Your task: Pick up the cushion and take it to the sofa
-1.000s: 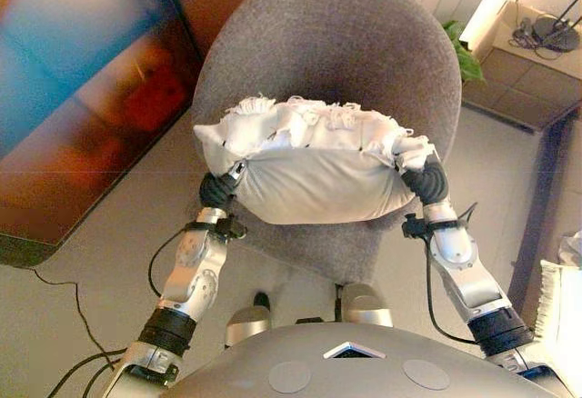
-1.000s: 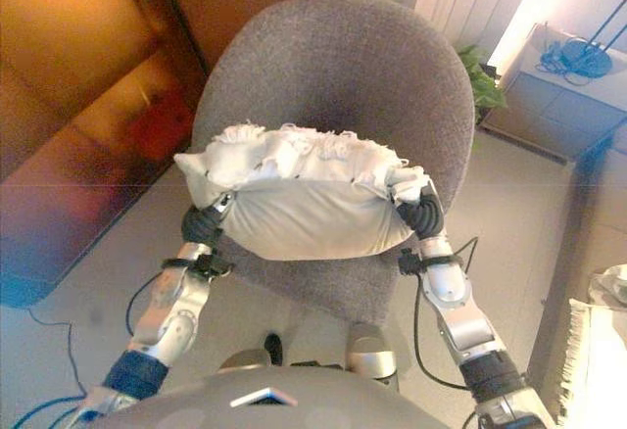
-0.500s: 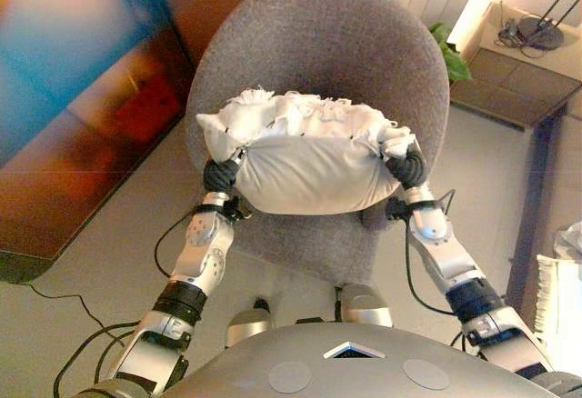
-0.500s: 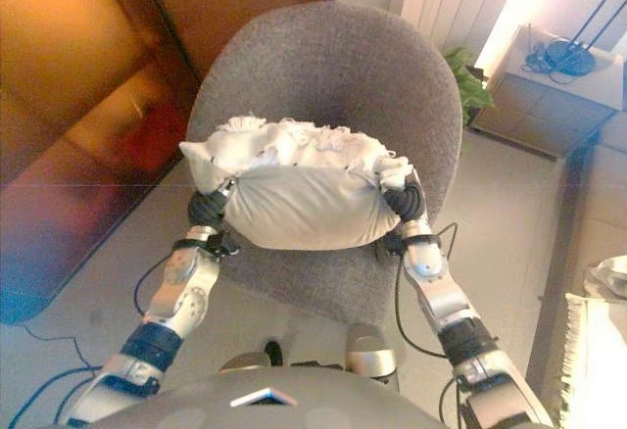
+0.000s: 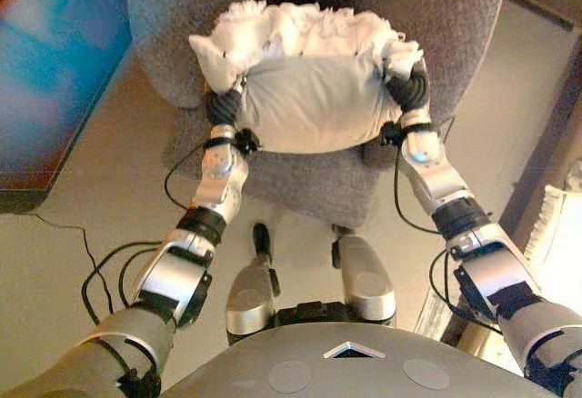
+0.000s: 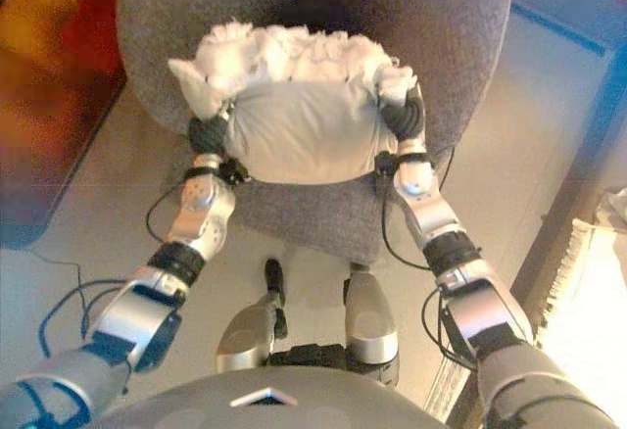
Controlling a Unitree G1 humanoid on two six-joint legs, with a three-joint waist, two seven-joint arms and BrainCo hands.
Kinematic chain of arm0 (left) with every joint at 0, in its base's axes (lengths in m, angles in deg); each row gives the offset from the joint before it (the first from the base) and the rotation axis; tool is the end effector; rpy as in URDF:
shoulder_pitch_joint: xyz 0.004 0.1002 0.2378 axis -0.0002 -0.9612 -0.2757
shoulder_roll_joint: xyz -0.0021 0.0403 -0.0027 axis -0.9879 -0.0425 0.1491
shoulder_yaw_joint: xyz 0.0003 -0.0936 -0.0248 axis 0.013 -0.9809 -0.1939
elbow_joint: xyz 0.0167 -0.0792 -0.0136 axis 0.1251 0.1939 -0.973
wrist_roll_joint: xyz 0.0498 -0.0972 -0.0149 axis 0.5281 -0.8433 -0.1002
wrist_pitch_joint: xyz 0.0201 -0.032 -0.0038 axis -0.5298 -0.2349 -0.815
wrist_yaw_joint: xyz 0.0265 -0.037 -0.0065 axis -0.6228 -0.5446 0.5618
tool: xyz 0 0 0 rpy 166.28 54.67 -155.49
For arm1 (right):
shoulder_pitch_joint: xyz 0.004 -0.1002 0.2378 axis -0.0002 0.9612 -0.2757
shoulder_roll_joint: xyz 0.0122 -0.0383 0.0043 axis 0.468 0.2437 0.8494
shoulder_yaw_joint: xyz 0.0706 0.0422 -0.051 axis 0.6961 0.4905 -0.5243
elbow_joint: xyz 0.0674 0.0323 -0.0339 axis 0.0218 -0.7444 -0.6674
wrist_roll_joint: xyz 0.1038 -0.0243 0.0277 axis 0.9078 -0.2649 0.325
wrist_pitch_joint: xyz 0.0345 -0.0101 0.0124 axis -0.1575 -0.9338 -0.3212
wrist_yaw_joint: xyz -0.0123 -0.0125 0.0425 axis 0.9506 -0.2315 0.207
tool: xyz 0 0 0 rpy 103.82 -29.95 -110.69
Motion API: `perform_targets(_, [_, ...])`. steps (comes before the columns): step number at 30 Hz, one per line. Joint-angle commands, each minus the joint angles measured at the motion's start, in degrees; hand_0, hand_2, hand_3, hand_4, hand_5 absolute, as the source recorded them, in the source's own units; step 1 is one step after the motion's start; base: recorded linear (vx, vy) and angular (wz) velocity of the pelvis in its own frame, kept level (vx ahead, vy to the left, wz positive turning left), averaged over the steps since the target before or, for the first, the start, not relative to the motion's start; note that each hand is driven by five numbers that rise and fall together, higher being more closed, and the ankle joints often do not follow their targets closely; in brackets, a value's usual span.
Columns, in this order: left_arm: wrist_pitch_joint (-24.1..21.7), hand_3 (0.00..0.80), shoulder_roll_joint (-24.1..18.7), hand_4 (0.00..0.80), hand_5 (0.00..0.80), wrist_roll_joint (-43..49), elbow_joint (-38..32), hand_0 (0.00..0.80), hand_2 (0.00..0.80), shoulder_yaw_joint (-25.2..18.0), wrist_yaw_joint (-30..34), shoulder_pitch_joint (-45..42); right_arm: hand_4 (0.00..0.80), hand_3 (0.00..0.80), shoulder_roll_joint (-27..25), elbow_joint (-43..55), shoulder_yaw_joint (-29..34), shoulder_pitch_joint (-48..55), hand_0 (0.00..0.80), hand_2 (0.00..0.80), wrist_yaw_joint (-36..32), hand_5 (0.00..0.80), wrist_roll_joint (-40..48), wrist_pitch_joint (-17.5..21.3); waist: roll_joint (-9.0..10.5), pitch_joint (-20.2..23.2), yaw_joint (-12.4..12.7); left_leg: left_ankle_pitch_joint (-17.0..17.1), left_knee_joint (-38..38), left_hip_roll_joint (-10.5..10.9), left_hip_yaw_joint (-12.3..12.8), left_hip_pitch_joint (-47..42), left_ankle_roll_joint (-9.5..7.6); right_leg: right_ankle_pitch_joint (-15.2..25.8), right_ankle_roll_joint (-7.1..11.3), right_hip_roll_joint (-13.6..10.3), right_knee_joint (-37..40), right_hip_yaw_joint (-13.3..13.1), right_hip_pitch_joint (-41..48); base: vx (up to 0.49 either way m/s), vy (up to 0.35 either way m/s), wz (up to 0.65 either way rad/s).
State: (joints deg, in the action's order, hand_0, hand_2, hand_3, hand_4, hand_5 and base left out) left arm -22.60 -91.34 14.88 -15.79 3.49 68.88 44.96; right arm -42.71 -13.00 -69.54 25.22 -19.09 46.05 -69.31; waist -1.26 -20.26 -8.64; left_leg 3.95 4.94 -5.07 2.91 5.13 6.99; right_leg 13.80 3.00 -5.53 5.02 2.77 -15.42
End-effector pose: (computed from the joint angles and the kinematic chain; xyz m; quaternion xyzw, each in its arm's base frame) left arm 0.3120 0.1295 0.0793 -0.1011 -0.1056 0.0790 0.9861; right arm 0.3166 -0.1437 0.1072 -0.0621 -0.1137 -0.0345 0.9910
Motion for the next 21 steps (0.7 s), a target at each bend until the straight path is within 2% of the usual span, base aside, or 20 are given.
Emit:
perform_targets(1, [-0.84, 0.800, 3.01, 0.800, 0.800, 4.93, 3.46, 0.800, 0.800, 5.34, -0.36, 11.65, 0.800, 0.800, 5.28, -4.89, -5.13, -10.30, 0.800, 0.800, -0.42, 0.800, 3.50, 2.22, 1.23, -4.32, 0.02, -8.79, -6.33, -1.07, 1.05, -1.93, -0.97, -5.43, 3.05, -1.86, -7.47, -0.51, -5.63, -0.054, -0.006, -0.01])
perform_targets(3, [0.35, 0.800, 2.73, 0.800, 0.800, 4.57, 5.86, 0.800, 0.800, 5.24, -0.40, 14.63, 0.800, 0.800, 4.91, -8.93, -4.54, -13.56, 0.800, 0.800, -1.65, 0.800, 4.58, 2.35, 0.96, -5.12, 0.02, -8.26, -6.39, -1.01, 1.32, -0.64, -0.61, -5.43, 2.84, -1.76, -7.93, -0.41, -6.86, -0.059, 0.002, -0.01])
perform_targets(5, [2.42, 0.800, 2.14, 0.800, 0.800, 3.75, 8.78, 0.800, 0.800, 5.23, -0.20, 17.75, 0.800, 0.800, 4.13, -12.89, -4.06, -17.37, 0.800, 0.800, -2.05, 0.800, 6.06, 0.84, 0.81, -5.96, 0.12, -7.47, -6.59, -0.84, 1.55, 0.89, -0.23, -5.33, 2.66, -1.60, -8.35, -0.37, -7.99, -0.042, 0.003, 0.01])
perform_targets(6, [3.08, 0.659, 2.02, 0.659, 0.659, 3.47, 9.77, 0.659, 0.659, 5.12, -0.58, 18.81, 0.800, 0.800, 3.63, -14.77, -3.97, -18.88, 0.800, 0.800, -2.07, 0.800, 6.28, 0.77, 0.70, -6.29, 0.12, -7.17, -6.60, -0.76, 1.56, 1.30, -0.06, -5.30, 2.58, -1.53, -8.45, -0.32, -8.31, 0.000, 0.000, 0.00])
perform_targets(7, [4.60, 0.317, 1.79, 0.317, 0.317, 3.47, 11.09, 0.317, 0.317, 5.01, -1.32, 19.92, 0.800, 0.800, 3.20, -16.42, -4.04, -20.35, 0.800, 0.800, -1.49, 0.800, 6.51, 0.15, 0.52, -6.61, 0.06, -6.84, -6.50, -0.61, 1.51, 1.64, 0.10, -5.32, 2.47, -1.40, -8.59, -0.32, -8.71, -0.001, 0.034, 0.02])
perform_targets(8, [5.06, 0.047, 1.45, 0.047, 0.047, 3.23, 12.04, 0.047, 0.047, 4.90, -1.36, 20.54, 0.778, 0.778, 2.87, -17.49, -3.78, -21.15, 0.778, 0.778, -1.59, 0.778, 7.02, -0.27, 0.42, -6.73, 0.04, -6.72, -6.50, -0.52, 1.51, 1.76, 0.18, -5.35, 2.40, -1.36, -8.62, -0.21, -8.80, 0.002, 0.039, 0.00])
perform_targets(9, [5.38, 0.000, 0.94, 0.000, 0.000, 3.12, 13.01, 0.000, 0.000, 4.78, -1.66, 21.47, 0.151, 0.151, 2.30, -18.78, -3.51, -22.33, 0.151, 0.151, -1.67, 0.151, 7.52, -0.99, 0.26, -7.04, 0.03, -6.55, -6.52, -0.40, 1.51, 1.99, 0.33, -5.40, 2.32, -1.34, -8.75, -0.10, -9.07, -0.013, 0.039, -0.01])
perform_targets(10, [6.01, 0.000, 0.29, 0.000, 0.000, 3.56, 13.68, 0.000, 0.000, 4.49, -2.25, 22.31, 0.000, 0.000, 1.56, -20.48, -3.16, -23.57, 0.000, 0.000, -1.64, 0.000, 7.75, -1.43, 0.04, -7.31, 0.07, -6.34, -6.44, -0.28, 1.59, 2.21, 0.45, -5.42, 2.25, -1.30, -8.90, 0.01, -9.44, -0.028, 0.049, -0.05])
perform_targets(15, [5.35, 0.000, -5.04, 0.000, 0.000, 1.61, 16.73, 0.000, 0.000, 2.50, -7.13, 23.79, 0.000, 0.000, -3.18, -24.05, -1.86, -26.16, 0.000, 0.000, -0.14, 0.000, 11.31, -0.38, -0.80, -8.44, 0.09, -6.00, -7.25, 0.24, 1.85, 3.42, 0.76, -5.92, 1.90, -1.07, -10.08, 0.08, -10.84, -0.004, 0.046, -0.03])
perform_targets(18, [4.72, 0.000, -9.08, 0.000, 0.000, -1.39, 17.63, 0.000, 0.000, -1.12, -10.81, 22.97, 0.000, 0.000, -6.76, -24.12, -0.27, -25.71, 0.000, 0.000, 1.07, 0.000, 12.45, 1.37, -1.34, -8.87, 0.14, -6.15, -7.76, 0.56, 2.10, 3.66, 0.89, -6.47, 1.75, -1.19, -10.66, 0.32, -11.24, -0.006, 0.066, -0.05])
perform_targets(21, [4.50, 0.000, -12.75, 0.000, 0.000, 0.31, 19.74, 0.000, 0.000, -5.00, -16.94, 21.19, 0.000, 0.000, -10.13, -23.58, 1.50, -24.88, 0.000, 0.000, 1.85, 0.000, 13.19, 2.68, -1.65, -8.92, 0.10, -6.57, -8.56, 0.75, 2.10, 3.93, 0.99, -7.13, 1.69, -1.43, -11.21, 0.36, -11.46, -0.005, 0.073, -0.05])
